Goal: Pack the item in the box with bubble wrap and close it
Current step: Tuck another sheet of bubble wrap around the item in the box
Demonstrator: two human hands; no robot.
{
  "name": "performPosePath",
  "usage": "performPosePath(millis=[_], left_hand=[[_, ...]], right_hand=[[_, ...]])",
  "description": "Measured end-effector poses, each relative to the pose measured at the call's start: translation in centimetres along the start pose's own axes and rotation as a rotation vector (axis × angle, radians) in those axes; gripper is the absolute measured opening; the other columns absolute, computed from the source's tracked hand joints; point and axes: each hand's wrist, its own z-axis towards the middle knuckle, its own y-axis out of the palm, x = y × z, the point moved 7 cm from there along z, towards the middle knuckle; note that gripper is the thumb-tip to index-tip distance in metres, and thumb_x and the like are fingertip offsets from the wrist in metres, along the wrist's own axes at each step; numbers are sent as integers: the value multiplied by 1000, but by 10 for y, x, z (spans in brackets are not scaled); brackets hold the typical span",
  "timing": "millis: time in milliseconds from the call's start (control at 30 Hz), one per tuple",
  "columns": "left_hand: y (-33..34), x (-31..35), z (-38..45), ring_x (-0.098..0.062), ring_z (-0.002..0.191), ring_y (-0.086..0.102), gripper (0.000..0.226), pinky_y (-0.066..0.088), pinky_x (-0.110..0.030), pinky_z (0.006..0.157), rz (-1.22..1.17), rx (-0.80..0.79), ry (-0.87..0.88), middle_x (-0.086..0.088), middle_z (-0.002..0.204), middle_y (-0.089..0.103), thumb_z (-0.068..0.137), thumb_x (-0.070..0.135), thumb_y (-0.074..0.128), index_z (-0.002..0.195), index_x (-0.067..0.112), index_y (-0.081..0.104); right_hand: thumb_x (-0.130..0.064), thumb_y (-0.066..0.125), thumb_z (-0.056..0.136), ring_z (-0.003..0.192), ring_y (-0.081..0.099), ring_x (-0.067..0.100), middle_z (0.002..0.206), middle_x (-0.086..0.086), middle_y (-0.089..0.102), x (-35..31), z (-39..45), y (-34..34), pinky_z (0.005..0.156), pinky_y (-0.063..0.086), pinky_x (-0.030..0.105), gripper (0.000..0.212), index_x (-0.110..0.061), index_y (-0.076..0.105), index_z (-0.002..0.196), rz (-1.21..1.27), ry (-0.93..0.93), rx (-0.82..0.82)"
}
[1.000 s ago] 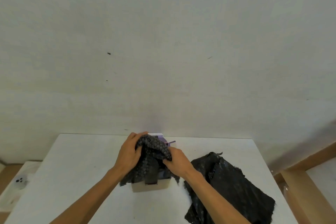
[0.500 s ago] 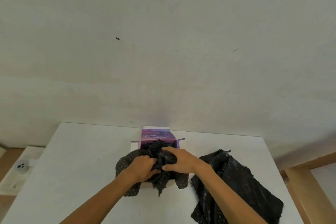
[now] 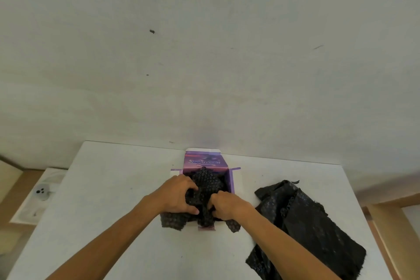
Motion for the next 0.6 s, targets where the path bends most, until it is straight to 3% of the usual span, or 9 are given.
performPosePath(millis=[67,167,233,333,400,433,533,600], left_hand=[[4,2,-5,-16,110,51,71,38,-32,97,135,17,41,8,120,63,68,77,61,120,29,65],[15,9,-6,-20,107,49,43,36,-37,95,319,5,58,1,110,67,81,57,64,108,24,69],[24,14,-2,-23,104,53,29,36,-37,95,402,-13,37,-5,106,68,87,41,64,105,18,69],[30,22,10,-25,98,62,21,35,-33,101,462,-19,-7,-6,101,72,93,29,58,103,14,69],[28,25,17,-22,94,65,19,35,-33,103,509,-51,-45,-5,98,73,94,28,58,101,15,70],[27,26,20,-21,92,65,18,36,-33,103,534,-74,-55,-5,97,74,94,28,59,100,16,69],[22,26,25,-21,94,64,17,43,-32,96,527,-103,-65,-6,102,72,91,29,64,101,16,68],[16,25,22,-22,107,58,33,46,-33,96,392,-34,-37,-6,118,65,85,30,71,114,16,62]], right_hand=[[-14,55,96,93,66,34,111,16,69,0,4,4,71,44,32,26,-12,68,118,-22,19,-44],[-13,52,98,98,65,36,115,15,67,-1,6,3,74,47,33,29,-15,65,123,10,20,-88],[-16,60,94,104,62,35,122,13,61,-2,5,-10,77,50,34,32,-17,59,125,16,10,30],[-21,72,85,127,48,31,156,10,27,2,2,-26,94,51,39,83,-25,23,151,-61,-8,274],[-17,74,85,133,42,30,167,5,-3,3,3,-26,98,50,39,108,-30,-4,158,-49,-18,229],[-16,74,85,135,41,30,167,3,-9,4,4,-27,100,49,39,110,-30,-8,158,-34,-14,209],[-17,70,89,139,39,31,165,7,13,6,7,-40,107,45,40,99,-24,0,159,-42,-20,268],[-20,67,91,134,45,30,157,10,31,10,7,-36,106,46,40,95,-23,0,159,-66,-11,193]])
